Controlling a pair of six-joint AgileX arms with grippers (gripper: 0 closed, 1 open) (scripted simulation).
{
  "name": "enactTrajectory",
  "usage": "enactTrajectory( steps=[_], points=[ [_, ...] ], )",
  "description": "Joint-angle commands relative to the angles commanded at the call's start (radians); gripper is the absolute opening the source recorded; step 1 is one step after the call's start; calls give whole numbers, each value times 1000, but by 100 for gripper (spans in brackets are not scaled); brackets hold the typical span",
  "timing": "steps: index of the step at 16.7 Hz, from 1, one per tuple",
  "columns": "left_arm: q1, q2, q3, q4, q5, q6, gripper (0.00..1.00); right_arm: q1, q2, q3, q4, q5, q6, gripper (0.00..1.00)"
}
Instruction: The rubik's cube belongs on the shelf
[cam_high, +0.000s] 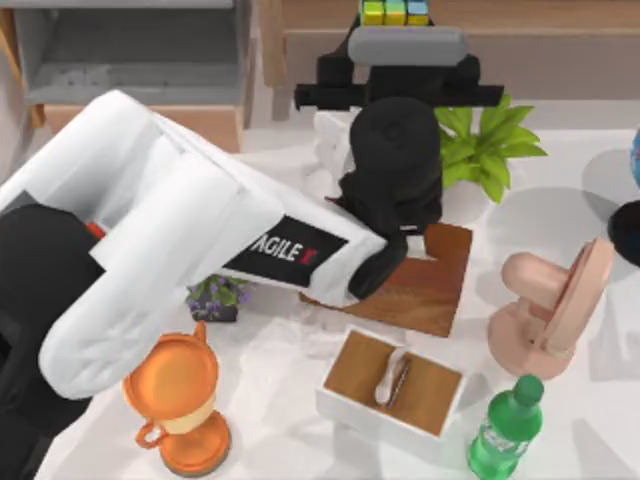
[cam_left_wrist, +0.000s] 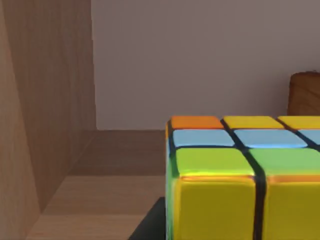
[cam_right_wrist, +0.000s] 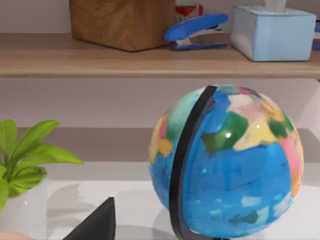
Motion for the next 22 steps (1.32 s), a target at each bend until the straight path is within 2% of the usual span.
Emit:
enactTrajectory(
  steps=[3,13,19,22],
  points=[
    [16,24,64,-35,16,-6,0,0,0,0,0,0,0,100],
    [124,208,462,-277,118,-42,0,0,0,0,0,0,0,100],
    [132,222,492,-296,126,-45,0,0,0,0,0,0,0,100],
    [132,222,492,-296,126,-45,23,0,0,0,0,0,0,100]
  ],
)
